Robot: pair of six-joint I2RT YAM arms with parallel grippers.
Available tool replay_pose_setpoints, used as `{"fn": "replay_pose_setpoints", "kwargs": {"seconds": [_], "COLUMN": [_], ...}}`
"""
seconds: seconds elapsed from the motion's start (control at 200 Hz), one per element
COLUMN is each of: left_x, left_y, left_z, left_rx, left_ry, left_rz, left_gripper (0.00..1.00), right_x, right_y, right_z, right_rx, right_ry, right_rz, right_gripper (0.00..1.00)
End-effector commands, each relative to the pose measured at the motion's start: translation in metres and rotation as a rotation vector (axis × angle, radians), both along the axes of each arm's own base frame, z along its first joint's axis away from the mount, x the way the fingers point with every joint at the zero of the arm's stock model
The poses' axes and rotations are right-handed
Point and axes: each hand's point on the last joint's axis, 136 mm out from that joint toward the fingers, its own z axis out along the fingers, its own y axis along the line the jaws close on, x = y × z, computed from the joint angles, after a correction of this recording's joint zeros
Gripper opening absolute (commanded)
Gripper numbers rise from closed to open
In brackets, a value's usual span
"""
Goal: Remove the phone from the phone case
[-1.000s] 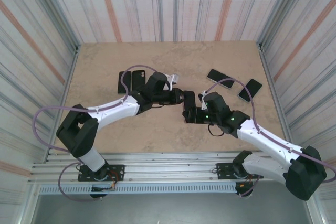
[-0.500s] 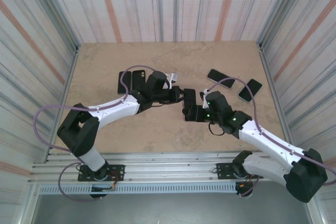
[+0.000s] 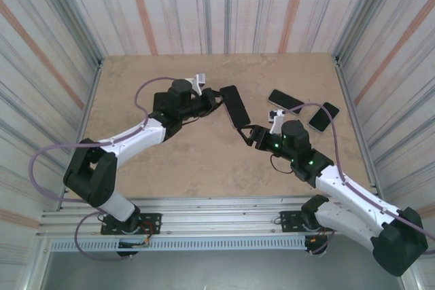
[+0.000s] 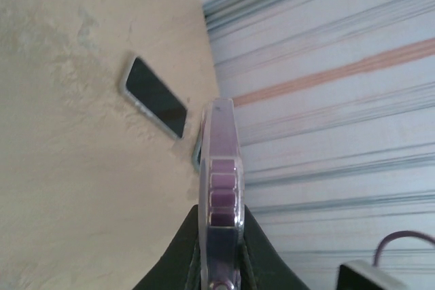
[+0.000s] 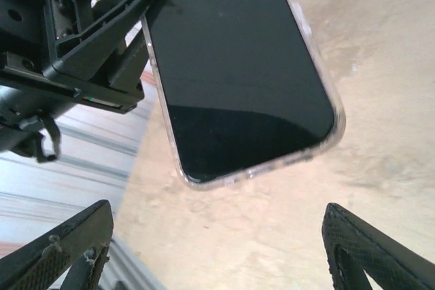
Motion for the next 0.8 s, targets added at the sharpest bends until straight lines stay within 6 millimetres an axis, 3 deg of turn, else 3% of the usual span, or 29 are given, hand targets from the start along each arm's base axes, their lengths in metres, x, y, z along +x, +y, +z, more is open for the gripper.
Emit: {"fn": "replay_pose_setpoints", "kwargs": {"seconds": [0.0, 0.341, 0.792], "left_x": [-0.001, -0.01, -0.023], "left_y": [0.008, 0.0, -0.005], "left_z": [0.073, 0.102, 0.122], "left_rx": [-0.188, -0.323, -0.451], "left_ry": [-0.127, -0.134, -0.112], "left_rz": [0.052, 0.06, 0.06], "left_gripper": [0.0, 0.0, 0.0], "right_x": [0.004, 0.02, 0.025], "right_y": [0.004, 0.005, -0.002], "right_z": [0.028, 0.073, 0.085], "right_rx": [0.184, 0.445, 0.484], "right_ry": [-0.019, -0.059, -0.068], "right_rz": [-0.018, -0.032, -0.024], "right_gripper": [0.74, 0.43, 0.15]}}
